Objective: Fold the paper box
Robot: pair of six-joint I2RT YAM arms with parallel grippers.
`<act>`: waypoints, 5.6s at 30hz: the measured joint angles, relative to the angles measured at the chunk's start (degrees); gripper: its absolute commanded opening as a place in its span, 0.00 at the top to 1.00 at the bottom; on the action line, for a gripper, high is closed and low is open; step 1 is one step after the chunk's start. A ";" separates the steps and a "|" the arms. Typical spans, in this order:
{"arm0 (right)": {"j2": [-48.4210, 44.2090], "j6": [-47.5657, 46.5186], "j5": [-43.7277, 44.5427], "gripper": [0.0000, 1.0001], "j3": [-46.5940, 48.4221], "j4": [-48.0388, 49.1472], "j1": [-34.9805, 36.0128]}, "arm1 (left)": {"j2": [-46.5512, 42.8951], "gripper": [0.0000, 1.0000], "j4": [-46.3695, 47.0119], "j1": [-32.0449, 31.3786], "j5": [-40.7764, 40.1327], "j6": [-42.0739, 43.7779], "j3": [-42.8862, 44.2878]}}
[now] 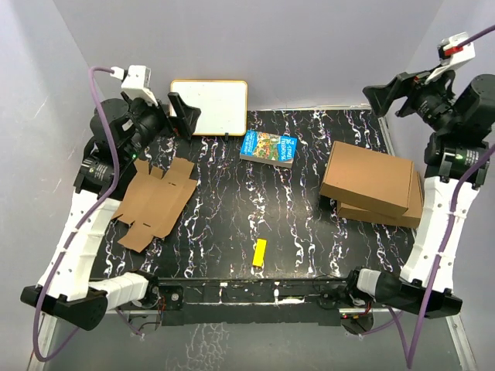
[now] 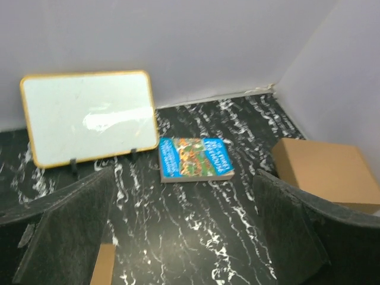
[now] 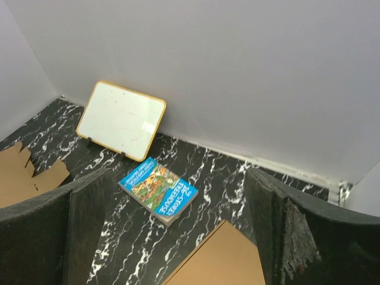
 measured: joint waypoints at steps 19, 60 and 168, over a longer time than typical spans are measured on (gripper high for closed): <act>-1.05 -2.62 6.05 0.01 -27.52 -0.28 12.79 | -14.60 0.03 -0.72 16.04 5.07 -8.02 -33.81; -1.90 -11.04 -25.33 0.02 -56.13 19.58 12.55 | 15.47 0.18 -24.50 -20.41 -38.91 -17.62 -30.64; 2.25 -11.61 -26.56 0.02 -56.52 19.37 15.26 | -21.53 0.11 -2.64 8.09 -4.70 -34.12 -57.51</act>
